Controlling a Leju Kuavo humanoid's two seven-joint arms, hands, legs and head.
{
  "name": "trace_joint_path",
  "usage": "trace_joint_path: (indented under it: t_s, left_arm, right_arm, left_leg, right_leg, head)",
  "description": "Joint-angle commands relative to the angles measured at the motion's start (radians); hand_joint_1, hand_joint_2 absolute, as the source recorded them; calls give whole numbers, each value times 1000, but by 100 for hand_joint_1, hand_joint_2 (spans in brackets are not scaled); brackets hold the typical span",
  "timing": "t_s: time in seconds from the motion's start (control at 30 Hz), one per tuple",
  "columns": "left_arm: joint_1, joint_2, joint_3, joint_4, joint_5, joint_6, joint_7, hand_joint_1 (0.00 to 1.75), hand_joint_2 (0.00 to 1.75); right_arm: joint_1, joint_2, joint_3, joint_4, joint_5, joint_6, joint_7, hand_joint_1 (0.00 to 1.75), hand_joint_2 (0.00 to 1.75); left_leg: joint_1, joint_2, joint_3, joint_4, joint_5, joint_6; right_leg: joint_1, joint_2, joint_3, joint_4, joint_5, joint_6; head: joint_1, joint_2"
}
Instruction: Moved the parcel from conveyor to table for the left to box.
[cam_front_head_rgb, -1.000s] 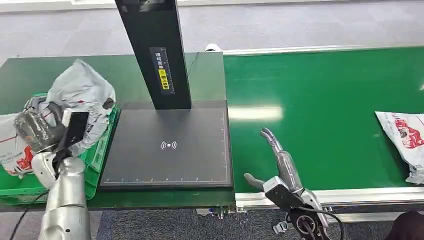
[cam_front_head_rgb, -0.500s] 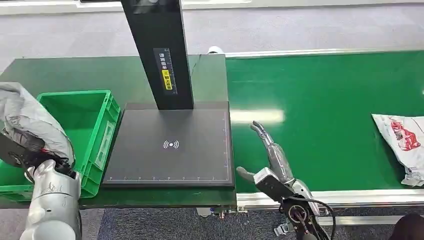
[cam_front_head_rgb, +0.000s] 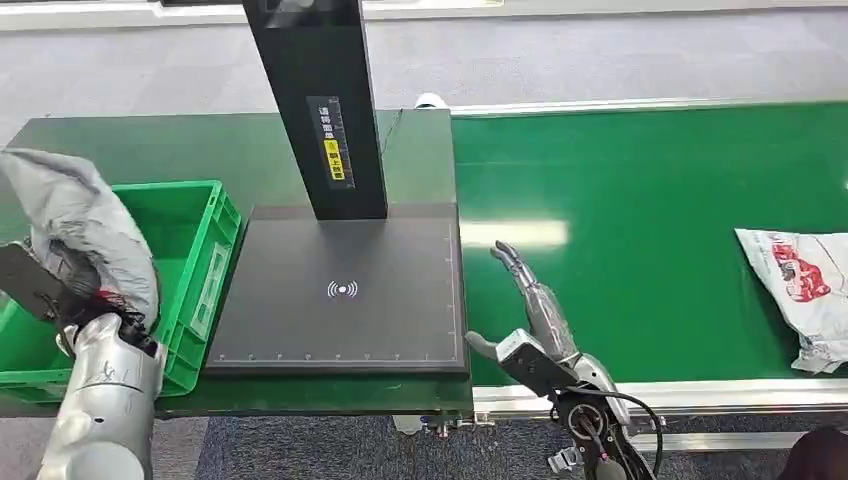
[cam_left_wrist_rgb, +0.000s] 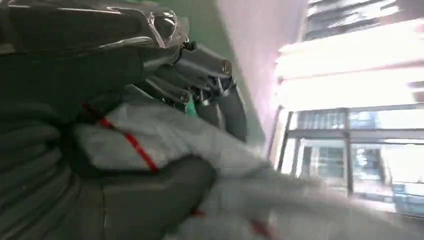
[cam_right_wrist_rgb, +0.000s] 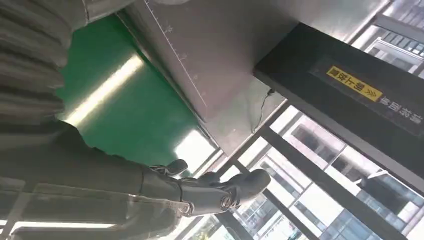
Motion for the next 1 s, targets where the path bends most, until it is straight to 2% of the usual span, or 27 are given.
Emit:
trace_joint_path:
  t_s: [0.03, 0.13, 0.2, 0.33, 0.4, 0.53, 0.73, 0.87, 1.0]
  left_arm:
    - [95, -38, -56, -118, -261, 109, -90, 0, 175]
    - [115, -117, 43, -314, -402, 109, -90, 0, 175]
    - [155, -164, 79, -522, -467, 109, -90, 0, 175]
    - [167, -172, 80, -575, -479, 109, -90, 0, 175]
    - [201, -197, 77, -744, -506, 109, -90, 0, 175]
    - [221, -226, 48, -906, -496, 109, -90, 0, 175]
    - [227, -229, 37, -929, -491, 109, -90, 0, 175]
    - [287, -250, -149, -1058, -402, 109, -90, 0, 175]
    - [350, -279, -366, -1061, -395, 109, -90, 0, 175]
  right_arm:
    - [1, -16, 9, 16, 2, 6, 7, 0, 175]
    - [-4, -20, 20, 30, -1, 8, -1, 0, 175]
    - [-12, -15, 28, 47, -5, 8, -6, 0, 175]
    - [-14, -13, 31, 52, -5, 7, -7, 0, 175]
    - [-16, -12, 40, 67, -10, -1, -16, 0, 175]
    - [-15, -15, 45, 82, -16, -10, -23, 0, 175]
    - [-15, -16, 46, 83, -16, -11, -24, 0, 175]
    - [-5, -26, 40, 64, -23, -20, -26, 0, 175]
    - [30, -34, 15, 16, -29, -28, -24, 0, 175]
  left_leg:
    - [0, 2, -2, -2, 1, 3]
    - [0, 1, -3, -1, 1, 3]
    - [1, 4, -4, 0, 0, 2]
    - [1, 7, -7, 1, -1, 2]
    - [1, 6, -8, 1, -1, 2]
    - [2, 7, -12, 2, -2, 2]
    - [1, 5, -12, 0, -1, 1]
    - [1, 5, -13, 1, -1, 1]
    - [1, 0, -14, 1, -1, 2]
  right_leg:
    - [1, 1, -2, -3, 2, -4]
    - [1, 0, -3, -3, 2, -3]
    - [2, 3, -6, -2, 2, -4]
    - [2, 8, -11, -1, 2, -3]
    - [2, 7, -12, -1, 1, -3]
    - [3, 8, -15, -1, 2, -3]
    - [2, 6, -15, -1, 2, -3]
    - [2, 6, -15, -1, 2, -2]
    - [2, 1, -14, -2, 1, -3]
  head:
    - [0, 0]
    - [0, 0]
    - [0, 0]
    - [0, 0]
    - [0, 0]
    - [0, 0]
    - [0, 0]
    - [0, 0]
    - [0, 0]
